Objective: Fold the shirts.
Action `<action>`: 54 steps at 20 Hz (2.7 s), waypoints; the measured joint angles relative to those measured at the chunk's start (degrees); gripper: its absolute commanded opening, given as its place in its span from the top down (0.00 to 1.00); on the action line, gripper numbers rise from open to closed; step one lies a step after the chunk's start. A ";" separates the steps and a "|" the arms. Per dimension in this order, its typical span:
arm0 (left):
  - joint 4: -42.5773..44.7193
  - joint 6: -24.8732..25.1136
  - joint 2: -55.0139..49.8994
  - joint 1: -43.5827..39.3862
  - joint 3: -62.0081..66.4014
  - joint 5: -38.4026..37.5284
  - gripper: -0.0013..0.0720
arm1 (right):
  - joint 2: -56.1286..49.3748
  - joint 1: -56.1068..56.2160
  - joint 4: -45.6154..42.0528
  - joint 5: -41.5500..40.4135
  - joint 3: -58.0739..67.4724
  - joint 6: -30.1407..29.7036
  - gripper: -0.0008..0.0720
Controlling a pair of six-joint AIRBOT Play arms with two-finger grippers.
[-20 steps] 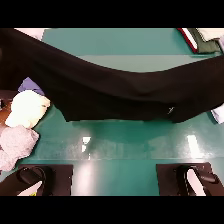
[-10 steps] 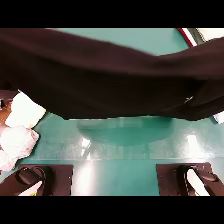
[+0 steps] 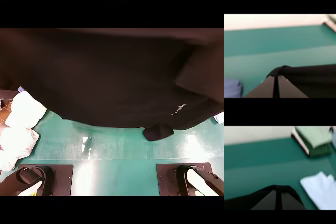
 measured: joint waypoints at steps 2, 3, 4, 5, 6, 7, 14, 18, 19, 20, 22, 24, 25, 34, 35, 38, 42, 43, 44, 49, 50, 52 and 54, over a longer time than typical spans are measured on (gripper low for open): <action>2.93 1.07 -3.13 0.37 -3.56 -0.76 0.94 | -3.48 0.00 0.00 2.23 -3.69 0.31 0.96; 4.00 1.42 -4.87 1.05 -5.25 -0.52 0.94 | -5.14 0.00 0.28 2.56 -5.68 0.17 0.96; 4.90 1.60 -6.97 2.19 -6.97 0.26 0.94 | -7.04 0.00 1.03 2.47 -8.00 -0.50 0.96; 5.16 1.77 -9.05 3.52 -8.41 1.03 0.94 | -8.72 0.02 2.27 1.73 -10.38 -1.46 0.96; 5.09 1.79 -11.28 5.25 -9.77 2.01 0.94 | -10.10 0.17 3.48 0.04 -12.57 -2.27 0.96; 4.74 1.90 -13.42 6.93 -10.78 3.28 0.94 | -11.54 0.59 4.44 -2.25 -15.02 -3.19 0.96; 1.40 2.34 -26.82 14.80 -13.40 15.69 0.94 | -18.97 5.60 6.69 -26.86 -30.49 -6.56 0.96; 1.07 2.62 -32.94 15.72 -13.64 20.81 0.94 | -23.45 8.50 6.97 -41.03 -36.22 -7.10 0.96; 1.09 2.89 -34.29 15.80 -13.68 21.31 0.94 | -24.57 9.16 7.10 -43.12 -36.89 -7.21 0.96; 1.36 3.13 -35.54 15.87 -13.70 21.49 0.94 | -25.64 9.68 7.08 -44.35 -37.38 -7.26 0.96; 2.19 3.48 -37.51 16.13 -13.73 19.80 0.94 | -27.41 10.43 6.88 -45.03 -38.03 -7.58 0.96; 2.60 3.74 -38.69 16.85 -14.38 16.26 0.94 | -28.72 10.93 6.78 -43.32 -38.38 -8.41 0.96; 2.56 3.89 -39.06 17.29 -15.10 14.47 0.94 | -29.14 11.02 6.45 -42.07 -38.49 -8.66 0.96; -3.28 5.35 -40.00 19.23 -24.41 7.85 0.94 | -33.27 11.28 1.46 -31.67 -38.75 -9.29 0.96; -3.74 5.38 -40.00 19.28 -24.79 7.43 0.94 | -33.75 11.28 1.38 -31.17 -38.75 -9.31 0.95; -4.31 5.88 -39.71 19.34 -25.29 6.34 0.28 | -34.51 11.28 1.16 -29.81 -38.75 -9.31 0.53; -3.17 6.67 -37.59 19.37 -25.46 4.13 0.27 | -32.92 10.12 1.14 -28.33 -38.73 -9.35 0.53; -2.75 6.71 -36.68 19.37 -25.53 3.61 0.27 | -32.09 9.66 1.16 -27.52 -38.75 -9.35 0.53; -2.60 6.75 -35.58 19.37 -25.79 2.78 0.27 | -31.01 9.16 1.14 -26.47 -38.73 -9.35 0.53; -5.70 6.45 -26.56 19.37 -35.26 0.66 0.27 | -26.40 8.33 1.27 -19.37 -38.75 -9.92 0.53; -7.10 6.05 -24.46 19.37 -38.56 0.74 0.27 | -25.62 8.61 1.25 -18.45 -38.73 -10.03 0.53; -10.49 4.96 -20.20 19.37 -45.94 2.27 0.27 | -24.46 9.51 1.31 -17.16 -38.75 -10.27 0.53; -13.31 3.76 -17.38 19.37 -52.30 4.00 0.27 | -23.54 10.58 1.29 -16.50 -38.73 -10.29 0.53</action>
